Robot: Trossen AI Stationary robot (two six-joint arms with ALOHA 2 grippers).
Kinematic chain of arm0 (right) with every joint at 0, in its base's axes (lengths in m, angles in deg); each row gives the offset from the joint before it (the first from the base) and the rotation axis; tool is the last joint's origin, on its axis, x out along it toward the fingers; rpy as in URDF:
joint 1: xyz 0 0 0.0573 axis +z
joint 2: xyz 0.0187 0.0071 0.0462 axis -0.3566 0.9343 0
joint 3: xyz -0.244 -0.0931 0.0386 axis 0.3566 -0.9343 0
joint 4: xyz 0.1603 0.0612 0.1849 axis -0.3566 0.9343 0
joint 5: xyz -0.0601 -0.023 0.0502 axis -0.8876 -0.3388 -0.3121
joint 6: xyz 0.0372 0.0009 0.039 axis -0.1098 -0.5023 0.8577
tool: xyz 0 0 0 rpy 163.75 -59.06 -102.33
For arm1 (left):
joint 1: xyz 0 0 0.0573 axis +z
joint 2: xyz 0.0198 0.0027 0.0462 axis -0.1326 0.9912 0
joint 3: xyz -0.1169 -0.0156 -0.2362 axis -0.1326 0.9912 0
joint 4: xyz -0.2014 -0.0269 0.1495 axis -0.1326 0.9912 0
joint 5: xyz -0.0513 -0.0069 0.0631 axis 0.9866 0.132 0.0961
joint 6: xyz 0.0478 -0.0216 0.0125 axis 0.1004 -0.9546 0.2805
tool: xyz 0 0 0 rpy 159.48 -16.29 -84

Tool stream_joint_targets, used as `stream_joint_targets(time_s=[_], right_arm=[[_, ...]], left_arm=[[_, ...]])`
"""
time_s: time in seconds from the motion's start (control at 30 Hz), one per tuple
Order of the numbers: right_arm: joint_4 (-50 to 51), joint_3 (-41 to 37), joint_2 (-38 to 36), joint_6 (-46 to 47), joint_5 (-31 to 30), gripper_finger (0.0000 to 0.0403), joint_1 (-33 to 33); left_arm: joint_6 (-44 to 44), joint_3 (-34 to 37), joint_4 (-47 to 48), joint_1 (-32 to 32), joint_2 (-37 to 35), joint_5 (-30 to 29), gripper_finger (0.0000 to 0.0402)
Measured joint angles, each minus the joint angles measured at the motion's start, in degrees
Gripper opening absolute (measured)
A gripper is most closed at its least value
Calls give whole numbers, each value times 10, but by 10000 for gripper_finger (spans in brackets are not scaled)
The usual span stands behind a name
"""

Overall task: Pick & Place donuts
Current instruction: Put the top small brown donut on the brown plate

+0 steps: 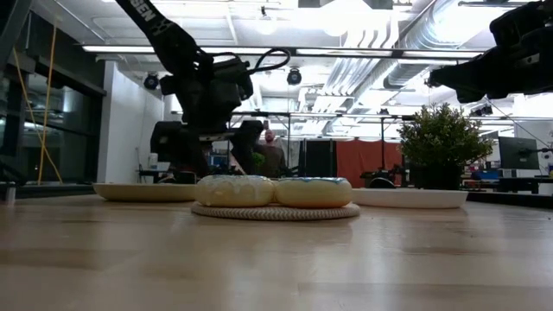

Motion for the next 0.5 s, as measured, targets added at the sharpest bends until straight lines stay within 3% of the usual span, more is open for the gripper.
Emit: stream_joint_targets(time_s=[0.5], right_arm=[[0, 0, 0, 0, 0, 0, 0]], left_arm=[[10, 13, -21, 16, 6, 14, 334]])
